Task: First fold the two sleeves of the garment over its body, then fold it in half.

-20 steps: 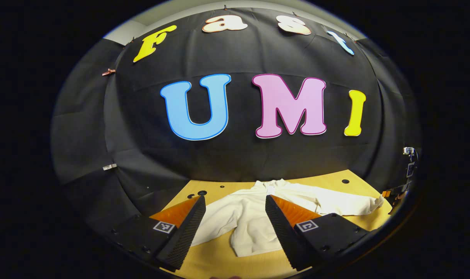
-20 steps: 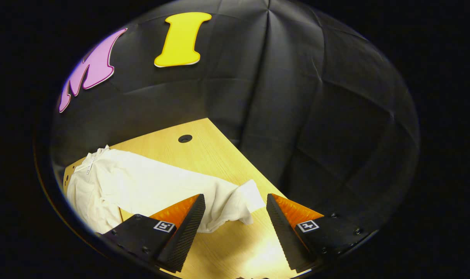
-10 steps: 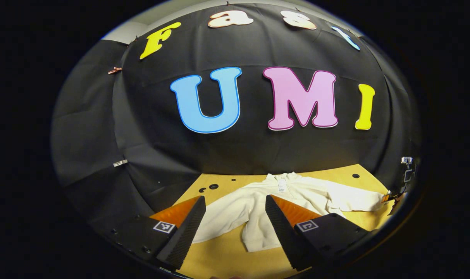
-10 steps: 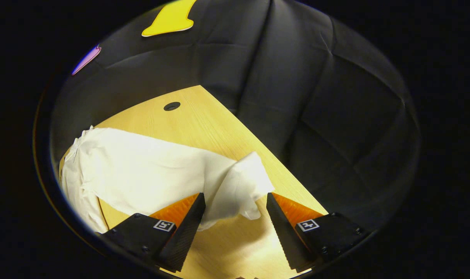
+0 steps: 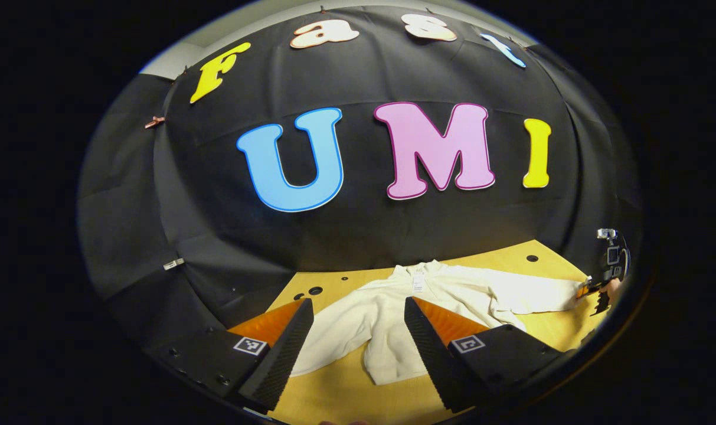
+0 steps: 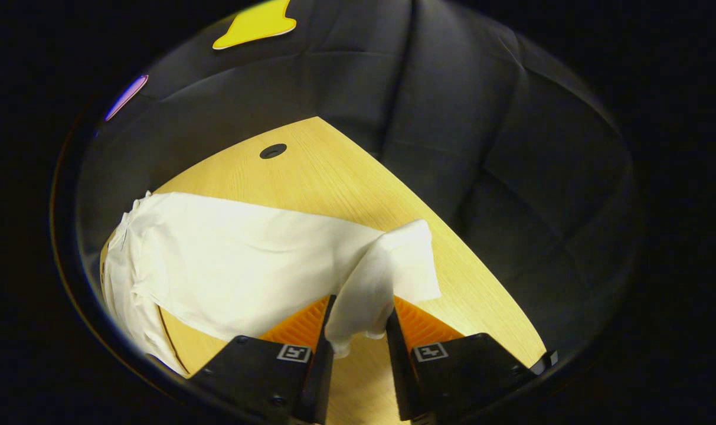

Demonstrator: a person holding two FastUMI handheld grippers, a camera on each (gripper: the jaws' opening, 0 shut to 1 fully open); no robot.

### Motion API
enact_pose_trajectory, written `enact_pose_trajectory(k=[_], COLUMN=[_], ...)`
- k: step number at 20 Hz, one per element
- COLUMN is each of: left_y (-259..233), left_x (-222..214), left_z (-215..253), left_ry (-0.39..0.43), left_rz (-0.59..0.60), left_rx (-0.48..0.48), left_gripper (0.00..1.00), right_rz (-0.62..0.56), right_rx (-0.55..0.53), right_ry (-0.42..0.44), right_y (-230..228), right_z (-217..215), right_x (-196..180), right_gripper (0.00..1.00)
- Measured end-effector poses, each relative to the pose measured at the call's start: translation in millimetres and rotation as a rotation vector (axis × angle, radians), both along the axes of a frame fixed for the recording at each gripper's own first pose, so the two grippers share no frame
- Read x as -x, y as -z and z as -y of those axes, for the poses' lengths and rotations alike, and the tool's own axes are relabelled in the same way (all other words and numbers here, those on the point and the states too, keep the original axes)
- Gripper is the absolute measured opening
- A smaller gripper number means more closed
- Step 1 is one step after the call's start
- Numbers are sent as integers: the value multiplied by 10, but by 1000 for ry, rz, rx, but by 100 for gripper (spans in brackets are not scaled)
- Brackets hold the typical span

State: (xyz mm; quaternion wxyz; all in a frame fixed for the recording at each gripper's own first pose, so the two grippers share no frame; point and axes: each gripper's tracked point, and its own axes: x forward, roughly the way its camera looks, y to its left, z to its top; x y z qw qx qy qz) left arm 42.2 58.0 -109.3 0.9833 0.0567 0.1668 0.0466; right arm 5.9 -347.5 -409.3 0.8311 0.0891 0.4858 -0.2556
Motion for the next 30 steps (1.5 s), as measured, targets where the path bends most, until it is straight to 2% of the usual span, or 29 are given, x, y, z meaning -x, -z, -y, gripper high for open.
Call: enact_pose_trajectory(k=[1, 2, 4, 6, 11, 15, 18, 20, 24, 27, 30], left_y=[5, 13, 44, 73, 60, 71, -25, -54, 5, 51, 24], left_x=[1, 4, 23, 43, 61, 126, 136, 157, 211, 247, 281], left_z=[6, 14, 8, 67, 101, 87, -17, -65, -205, -331, -528], left_ry=[5, 8, 3, 16, 36, 50, 50, 55, 30, 6, -28], left_rz=[2, 0, -8, -15, 0, 10, 43, 59, 54, 48, 57], left_rx=[1, 5, 14, 31, 17, 27, -34, -33, 16, 37, 36], left_gripper=[97, 97, 97, 98, 98, 97, 98, 97, 97, 97, 98], right_rz=[1, -3, 1, 32, 69, 125, 172, 199, 248, 294, 297], right_rx=[-4, -11, -28, -27, 54, 126, 128, 117, 137, 89, 99], right_ry=[-2, -4, -8, -46, -137, -208, -254, -276, -413, -466, -585], right_y=[-4, 3, -18, -141, -566, -1009, -1288, -1445, -1763, -1903, -1916], right_z=[-16, -38, -79, -128, -146, -305, -564, -801, -1375, -1949, -2492], right_x=[-17, -23, -56, -136, -404, -780, -1088, -1280, -1664, -1968, -2195], right_gripper=[41, 27, 13, 10, 10, 10, 10, 10, 10, 10, 10])
